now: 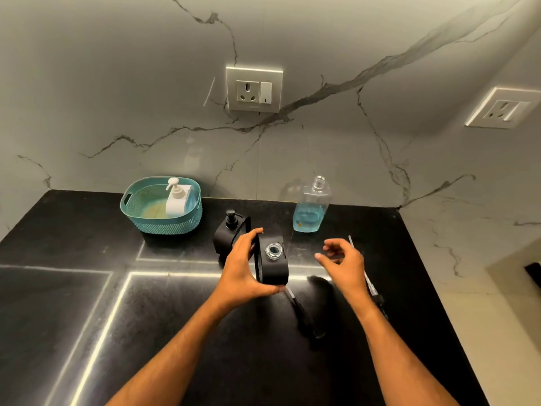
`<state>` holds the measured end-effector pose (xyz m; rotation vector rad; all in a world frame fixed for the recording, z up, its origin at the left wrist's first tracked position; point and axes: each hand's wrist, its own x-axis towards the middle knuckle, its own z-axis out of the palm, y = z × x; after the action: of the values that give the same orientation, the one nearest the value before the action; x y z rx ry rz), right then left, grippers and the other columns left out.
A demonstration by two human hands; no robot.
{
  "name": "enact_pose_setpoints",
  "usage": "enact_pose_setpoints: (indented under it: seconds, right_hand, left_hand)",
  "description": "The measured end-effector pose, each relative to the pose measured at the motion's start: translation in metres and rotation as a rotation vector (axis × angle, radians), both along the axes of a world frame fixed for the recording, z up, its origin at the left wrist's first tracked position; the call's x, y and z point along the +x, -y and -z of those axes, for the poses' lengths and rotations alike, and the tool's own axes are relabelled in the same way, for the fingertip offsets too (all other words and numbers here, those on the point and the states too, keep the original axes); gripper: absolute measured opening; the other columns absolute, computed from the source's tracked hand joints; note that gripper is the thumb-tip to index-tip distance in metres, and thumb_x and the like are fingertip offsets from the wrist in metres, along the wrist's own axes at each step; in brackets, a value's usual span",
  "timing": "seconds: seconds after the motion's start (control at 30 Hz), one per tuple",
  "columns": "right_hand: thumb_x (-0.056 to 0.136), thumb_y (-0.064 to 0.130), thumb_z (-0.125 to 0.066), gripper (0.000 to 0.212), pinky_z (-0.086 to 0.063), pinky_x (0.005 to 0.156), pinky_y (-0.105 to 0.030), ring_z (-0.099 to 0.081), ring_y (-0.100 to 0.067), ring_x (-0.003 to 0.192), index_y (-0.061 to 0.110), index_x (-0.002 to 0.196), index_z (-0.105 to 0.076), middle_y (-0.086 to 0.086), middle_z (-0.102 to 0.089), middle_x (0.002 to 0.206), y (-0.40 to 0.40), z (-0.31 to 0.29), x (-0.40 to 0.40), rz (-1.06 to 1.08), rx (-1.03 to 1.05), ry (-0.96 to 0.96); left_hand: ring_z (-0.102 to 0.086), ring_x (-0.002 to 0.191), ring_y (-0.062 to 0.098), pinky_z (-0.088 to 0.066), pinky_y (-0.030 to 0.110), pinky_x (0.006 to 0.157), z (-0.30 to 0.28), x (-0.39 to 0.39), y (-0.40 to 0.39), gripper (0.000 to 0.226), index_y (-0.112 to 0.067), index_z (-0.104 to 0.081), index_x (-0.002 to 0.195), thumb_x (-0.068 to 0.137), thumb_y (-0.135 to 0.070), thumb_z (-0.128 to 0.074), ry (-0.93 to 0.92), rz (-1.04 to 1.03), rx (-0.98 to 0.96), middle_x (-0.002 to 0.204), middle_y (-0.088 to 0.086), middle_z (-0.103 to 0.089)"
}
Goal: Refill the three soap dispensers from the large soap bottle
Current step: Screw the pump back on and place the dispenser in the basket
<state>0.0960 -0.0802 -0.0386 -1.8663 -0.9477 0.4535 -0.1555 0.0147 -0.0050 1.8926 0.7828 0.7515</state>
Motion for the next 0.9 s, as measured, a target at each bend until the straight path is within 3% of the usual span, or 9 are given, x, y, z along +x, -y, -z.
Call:
enact_pose_setpoints:
  seconds: [0.1,0.2,0.27,0.37,0.43,0.5,0.67,0.77,0.9]
  right_hand:
    - [0.071,0.024,-0.093,0.032,-0.056,0.068,-0.026,-0.066,-0.009,0.072,0.029,0.093,-0.07,0.009,-0.071,0.084,0.013,0.011,-0.022,-0.041,-0.128,0.052]
    - [0.068,0.041,-0.091,0.036,-0.047,0.064,-0.014,-0.063,-0.003,0.07,0.026,0.094,-0.069,0.01,-0.07,0.086,0.026,0.013,-0.047,-0.115,-0.32,0.155]
    - [0.069,0.051,-0.087,0.047,-0.048,0.07,-0.019,-0.066,-0.01,0.084,0.024,0.102,-0.067,0.007,-0.069,0.096,0.032,0.011,-0.063,-0.168,-0.453,0.262]
    - [0.068,0.06,-0.082,0.066,-0.053,0.087,-0.037,-0.063,-0.024,0.111,0.023,0.116,-0.056,0.002,-0.064,0.116,0.04,0.006,-0.08,-0.223,-0.686,0.433]
    - [0.067,0.057,-0.082,0.07,-0.053,0.09,-0.041,-0.06,-0.029,0.117,0.021,0.119,-0.052,-0.002,-0.061,0.121,0.047,0.003,-0.088,-0.252,-0.798,0.483]
    - [0.07,0.042,-0.081,0.061,-0.053,0.086,-0.041,-0.061,-0.031,0.115,0.019,0.118,-0.051,-0.006,-0.06,0.121,0.054,0.002,-0.094,-0.269,-0.848,0.504]
    - [0.074,0.012,-0.066,0.023,-0.044,0.068,-0.034,-0.065,-0.034,0.1,0.017,0.091,-0.052,-0.007,-0.065,0.104,0.06,-0.005,-0.096,-0.247,-0.731,0.401]
    - [0.068,0.01,-0.066,0.026,-0.05,0.069,-0.029,-0.07,-0.029,0.092,0.021,0.092,-0.071,-0.001,-0.073,0.09,0.059,-0.014,-0.093,-0.152,-0.601,0.335]
    - [0.069,0.01,-0.075,0.032,-0.039,0.058,-0.006,-0.064,-0.003,0.063,0.027,0.095,-0.081,0.011,-0.068,0.063,0.055,-0.037,-0.088,-0.016,-0.358,0.157]
  left_hand:
    - [-0.053,0.138,0.013,-0.046,0.041,0.117,0.004,-0.005,0.009,0.122,-0.026,-0.038,0.154,0.052,-0.042,-0.102,-0.004,-0.012,-0.003,0.146,-0.005,-0.049]
    - [-0.053,0.138,0.014,-0.046,0.042,0.117,0.008,-0.01,0.017,0.124,-0.026,-0.038,0.155,0.051,-0.041,-0.103,-0.004,-0.018,-0.007,0.147,-0.005,-0.049]
    - [-0.052,0.139,0.013,-0.046,0.042,0.117,0.011,-0.013,0.021,0.125,-0.026,-0.036,0.156,0.051,-0.043,-0.103,-0.013,-0.014,-0.008,0.148,-0.006,-0.048]
    - [-0.051,0.139,0.012,-0.045,0.042,0.118,0.014,-0.019,0.026,0.125,-0.025,-0.035,0.156,0.052,-0.04,-0.103,-0.017,-0.014,-0.018,0.148,-0.006,-0.047]
    - [-0.051,0.139,0.011,-0.045,0.041,0.118,0.015,-0.024,0.029,0.125,-0.023,-0.036,0.156,0.052,-0.038,-0.104,-0.015,-0.018,-0.023,0.148,-0.006,-0.047]
    - [-0.052,0.139,0.012,-0.045,0.041,0.118,0.017,-0.028,0.03,0.126,-0.022,-0.036,0.156,0.051,-0.037,-0.104,-0.013,-0.024,-0.027,0.147,-0.005,-0.048]
    - [-0.053,0.137,0.015,-0.047,0.042,0.116,0.022,-0.035,0.031,0.126,-0.02,-0.038,0.155,0.049,-0.038,-0.104,-0.012,-0.038,-0.032,0.145,-0.003,-0.048]
    - [-0.054,0.136,0.014,-0.047,0.041,0.116,0.024,-0.037,0.033,0.125,-0.019,-0.038,0.154,0.049,-0.036,-0.104,-0.007,-0.035,-0.03,0.145,-0.003,-0.049]
    - [-0.053,0.137,0.014,-0.046,0.042,0.118,0.026,-0.038,0.031,0.126,-0.019,-0.038,0.155,0.049,-0.041,-0.103,-0.016,-0.035,-0.026,0.146,-0.003,-0.048]
